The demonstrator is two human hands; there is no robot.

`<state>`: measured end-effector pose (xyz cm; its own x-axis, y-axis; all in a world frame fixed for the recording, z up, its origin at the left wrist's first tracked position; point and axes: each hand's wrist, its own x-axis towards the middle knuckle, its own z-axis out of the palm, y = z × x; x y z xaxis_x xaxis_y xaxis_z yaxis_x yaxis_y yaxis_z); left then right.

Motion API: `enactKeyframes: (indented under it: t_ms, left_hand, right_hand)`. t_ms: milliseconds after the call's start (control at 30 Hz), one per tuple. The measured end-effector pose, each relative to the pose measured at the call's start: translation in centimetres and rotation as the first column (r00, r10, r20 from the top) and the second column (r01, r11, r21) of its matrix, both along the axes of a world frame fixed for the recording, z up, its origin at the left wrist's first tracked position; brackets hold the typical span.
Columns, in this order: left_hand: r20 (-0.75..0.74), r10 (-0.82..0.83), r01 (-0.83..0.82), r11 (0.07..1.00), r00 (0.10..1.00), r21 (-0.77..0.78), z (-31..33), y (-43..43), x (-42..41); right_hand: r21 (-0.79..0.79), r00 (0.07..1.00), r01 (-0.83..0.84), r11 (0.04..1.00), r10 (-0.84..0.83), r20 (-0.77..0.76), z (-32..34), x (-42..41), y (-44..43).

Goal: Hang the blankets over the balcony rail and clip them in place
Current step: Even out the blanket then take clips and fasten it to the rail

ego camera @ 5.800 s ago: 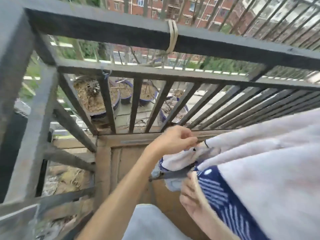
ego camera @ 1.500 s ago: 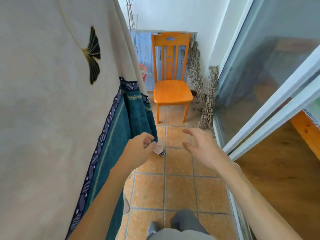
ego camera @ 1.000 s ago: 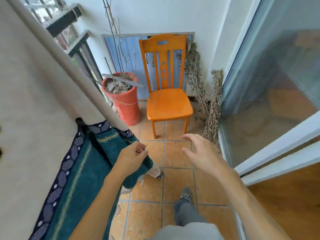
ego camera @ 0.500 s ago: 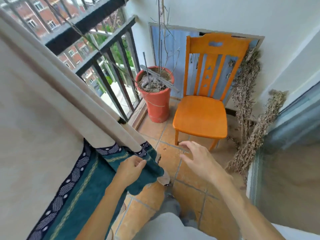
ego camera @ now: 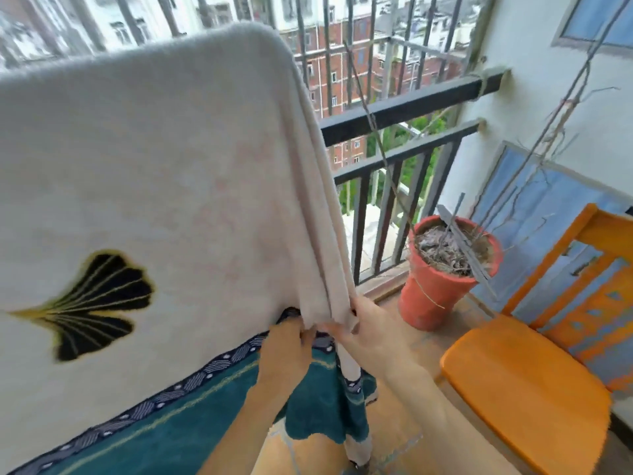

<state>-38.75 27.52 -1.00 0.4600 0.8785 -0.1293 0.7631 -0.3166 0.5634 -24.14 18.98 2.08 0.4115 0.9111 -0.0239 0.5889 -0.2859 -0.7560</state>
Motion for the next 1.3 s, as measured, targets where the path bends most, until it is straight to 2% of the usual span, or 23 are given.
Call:
enactKeyframes:
  t_ms: [133,267,333,400,467,500,533,567,633,667,700,767,933,1067,1133,1233,1300]
  left_hand:
    - [0.146,0.081,-0.082,0.997,0.986,0.000,2.1,-0.5,1.4]
    - [0.334,0.201,-0.211,0.977,0.921,-0.006,6.2,-1.2,2.6]
    - [0.379,0.235,-0.261,0.965,0.895,0.016,9.1,-1.3,2.7]
    - [0.379,0.246,-0.305,0.947,0.892,0.103,12.4,-1.5,2.5]
    - [0.450,0.231,-0.370,0.894,0.862,0.251,16.2,-1.8,2.3]
    - [0.514,0.210,-0.421,0.841,0.832,0.339,18.4,-1.9,2.1]
    - [0.570,0.160,-0.475,0.749,0.806,0.461,20.6,-1.9,1.7]
    - [0.573,0.097,-0.500,0.619,0.814,0.606,22.7,-1.7,1.3]
    - [0.435,0.048,-0.423,0.354,0.899,0.834,26.5,-0.5,0.6]
    - [0.362,0.075,-0.368,0.284,0.929,0.885,27.9,0.4,0.3]
    - [0.316,0.108,-0.333,0.252,0.943,0.908,29.2,1.2,0.3]
    - [0.297,0.129,-0.322,0.264,0.946,0.909,30.6,2.4,0.2]
    - [0.337,0.053,-0.334,0.347,0.940,0.876,32.6,2.9,0.1]
    - [0.221,0.130,-0.256,0.432,0.967,0.865,33.6,3.7,0.2]
    - [0.205,0.129,-0.241,0.445,0.970,0.863,33.8,4.0,-0.4]
    - [0.240,0.153,-0.284,0.445,0.959,0.849,35.0,4.3,-2.1]
    - [0.323,0.205,-0.382,0.450,0.924,0.807,36.1,4.7,-4.3]
  right_hand:
    - [0.189,0.995,-0.043,0.981,0.025,0.100,2.4,2.6,2.9]
    - [0.369,0.999,-0.046,0.928,0.039,0.027,6.5,6.0,4.3]
    - [0.453,0.999,-0.031,0.891,0.033,0.004,9.3,7.4,5.6]
    - [0.519,0.997,-0.058,0.853,0.072,-0.006,12.3,8.1,6.8]
    - [0.546,0.994,-0.099,0.832,0.109,0.014,14.6,8.4,7.8]
    - [0.555,0.993,-0.114,0.824,0.116,0.033,15.4,8.3,8.1]
    - [0.565,0.991,-0.128,0.815,0.124,0.046,15.9,8.3,8.4]
    - [0.571,0.989,-0.141,0.809,0.138,0.048,16.1,8.2,8.7]
    - [0.563,0.987,-0.150,0.812,0.155,0.040,15.8,8.0,9.1]
    - [0.557,0.987,-0.149,0.817,0.158,0.034,15.5,8.0,9.3]
    - [0.549,0.986,-0.153,0.822,0.162,0.032,15.2,8.1,9.4]
    - [0.539,0.984,-0.166,0.826,0.173,0.038,14.9,8.2,9.4]
    - [0.562,0.982,-0.182,0.807,0.178,0.062,16.3,7.9,9.0]
    - [0.557,0.980,-0.189,0.809,0.195,0.050,17.3,7.6,8.7]
    - [0.554,0.980,-0.192,0.810,0.191,0.060,17.3,7.9,8.9]
    - [0.576,0.981,-0.193,0.794,0.165,0.102,17.8,8.8,9.3]
    - [0.607,0.984,-0.180,0.774,0.137,0.118,18.6,9.1,9.5]
